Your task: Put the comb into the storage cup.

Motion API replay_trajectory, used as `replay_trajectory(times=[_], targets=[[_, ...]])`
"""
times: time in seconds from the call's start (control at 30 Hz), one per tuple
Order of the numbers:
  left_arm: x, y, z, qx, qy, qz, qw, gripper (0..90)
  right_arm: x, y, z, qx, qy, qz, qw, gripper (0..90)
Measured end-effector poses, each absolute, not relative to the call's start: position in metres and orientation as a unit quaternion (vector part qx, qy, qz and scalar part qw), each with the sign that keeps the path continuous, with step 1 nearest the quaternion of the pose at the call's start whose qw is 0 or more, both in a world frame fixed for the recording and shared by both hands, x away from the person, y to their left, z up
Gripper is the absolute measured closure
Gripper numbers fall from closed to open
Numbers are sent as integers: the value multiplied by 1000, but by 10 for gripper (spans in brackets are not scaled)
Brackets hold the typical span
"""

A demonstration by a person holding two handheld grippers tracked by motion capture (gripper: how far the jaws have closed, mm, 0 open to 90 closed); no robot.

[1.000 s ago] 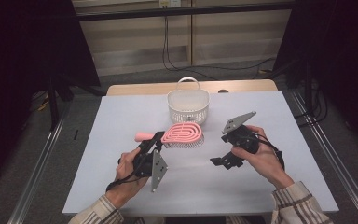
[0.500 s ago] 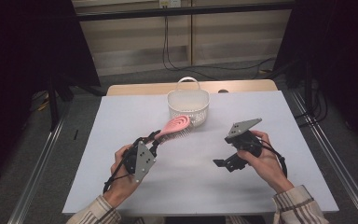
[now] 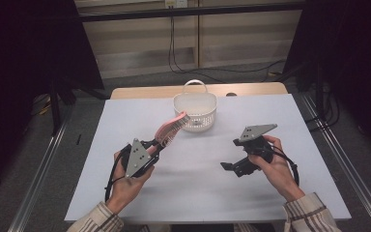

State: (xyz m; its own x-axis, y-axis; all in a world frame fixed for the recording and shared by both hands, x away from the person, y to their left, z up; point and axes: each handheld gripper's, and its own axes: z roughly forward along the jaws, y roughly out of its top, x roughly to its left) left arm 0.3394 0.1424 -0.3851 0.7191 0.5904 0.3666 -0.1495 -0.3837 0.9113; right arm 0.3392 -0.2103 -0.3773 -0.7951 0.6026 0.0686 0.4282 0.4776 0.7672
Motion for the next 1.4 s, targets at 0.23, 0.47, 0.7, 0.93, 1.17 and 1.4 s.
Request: replay_trajectory(times=[0.23, 0.47, 0.7, 0.93, 1.17, 1.4], targets=[[341, 142, -386, 753, 152, 310, 560, 810, 339, -211, -378, 304, 843, 426, 122, 57], [347, 147, -385, 729, 169, 239, 619, 810, 339, -212, -377, 305, 831, 448, 124, 62], [350, 150, -383, 702, 181, 166, 669, 810, 339, -212, -375, 303, 820, 468, 128, 59], [352, 148, -386, 693, 180, 118, 688, 809, 339, -212, -374, 302, 807, 498, 103, 49], [353, 143, -390, 697, 177, 94, 689, 809, 339, -210, -369, 288, 772, 557, 101, 70], [351, 135, -394, 707, 173, 82, 681, 809, 339, -197, -359, 251, 757, 593, 106, 71]])
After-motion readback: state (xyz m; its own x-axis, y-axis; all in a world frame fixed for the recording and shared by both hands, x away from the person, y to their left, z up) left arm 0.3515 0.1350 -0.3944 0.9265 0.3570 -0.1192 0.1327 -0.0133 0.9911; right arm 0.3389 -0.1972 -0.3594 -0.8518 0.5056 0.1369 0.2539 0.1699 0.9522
